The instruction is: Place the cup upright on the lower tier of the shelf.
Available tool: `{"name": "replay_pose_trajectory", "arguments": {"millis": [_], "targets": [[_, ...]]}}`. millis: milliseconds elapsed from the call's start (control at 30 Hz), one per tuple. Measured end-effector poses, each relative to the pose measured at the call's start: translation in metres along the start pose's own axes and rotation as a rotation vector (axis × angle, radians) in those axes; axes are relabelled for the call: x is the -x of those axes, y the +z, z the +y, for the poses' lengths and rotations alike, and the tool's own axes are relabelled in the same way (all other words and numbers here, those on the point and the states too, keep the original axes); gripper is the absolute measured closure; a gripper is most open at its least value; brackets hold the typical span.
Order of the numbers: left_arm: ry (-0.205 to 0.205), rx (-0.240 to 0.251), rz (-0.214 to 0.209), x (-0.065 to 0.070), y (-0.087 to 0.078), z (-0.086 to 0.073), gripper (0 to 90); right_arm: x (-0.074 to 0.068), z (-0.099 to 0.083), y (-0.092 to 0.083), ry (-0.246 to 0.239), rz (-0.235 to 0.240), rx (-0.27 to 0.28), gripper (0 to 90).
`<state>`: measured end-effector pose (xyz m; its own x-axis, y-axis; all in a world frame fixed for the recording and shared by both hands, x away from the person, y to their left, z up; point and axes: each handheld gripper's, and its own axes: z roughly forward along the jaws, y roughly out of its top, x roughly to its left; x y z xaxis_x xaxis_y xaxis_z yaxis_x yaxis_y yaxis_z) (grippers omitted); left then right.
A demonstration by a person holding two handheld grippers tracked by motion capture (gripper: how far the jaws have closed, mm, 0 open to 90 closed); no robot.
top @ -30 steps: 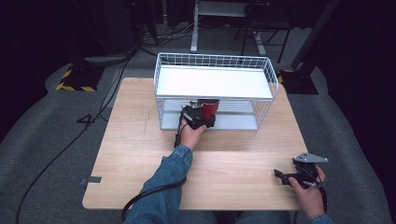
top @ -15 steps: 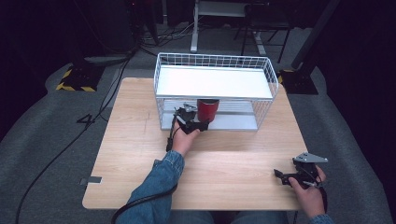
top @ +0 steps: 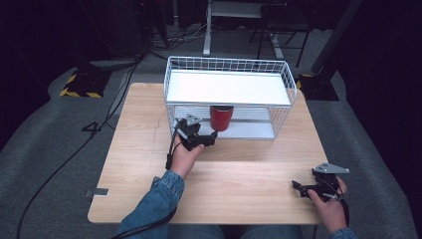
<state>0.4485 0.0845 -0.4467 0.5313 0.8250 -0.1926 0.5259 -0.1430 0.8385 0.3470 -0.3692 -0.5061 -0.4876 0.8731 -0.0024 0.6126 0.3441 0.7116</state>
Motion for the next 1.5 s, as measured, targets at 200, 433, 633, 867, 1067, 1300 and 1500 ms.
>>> {"name": "replay_pose_trajectory", "arguments": {"millis": [200,433,633,867,1067,1300,1500], "targets": [[0.03,0.02,0.001,0.005,-0.025,-0.003,15.5,0.0,0.0,0.0,0.0,0.0,0.0,0.1],[0.061,0.017,-0.002,0.008,-0.055,-0.013,15.4,0.0,0.0,0.0,0.0,0.0,0.0,0.1],[0.091,0.022,0.019,0.011,-0.079,-0.022,15.4,0.0,0.0,0.0,0.0,0.0,0.0,0.1],[0.122,0.004,0.03,0.013,-0.102,-0.039,15.4,0.0,0.0,0.0,-0.004,0.007,0.0,0.1],[0.137,-0.017,0.049,0.012,-0.122,-0.06,15.5,0.001,0.002,0.002,-0.01,0.012,0.0,0.1],[0.12,-0.065,0.044,0.002,-0.141,-0.092,15.5,0.001,0.002,0.002,-0.011,0.013,0.0,0.1],[0.119,-0.143,0.039,-0.006,-0.146,-0.113,15.5,0.001,0.002,0.002,-0.011,0.013,0.0,0.1]]}}
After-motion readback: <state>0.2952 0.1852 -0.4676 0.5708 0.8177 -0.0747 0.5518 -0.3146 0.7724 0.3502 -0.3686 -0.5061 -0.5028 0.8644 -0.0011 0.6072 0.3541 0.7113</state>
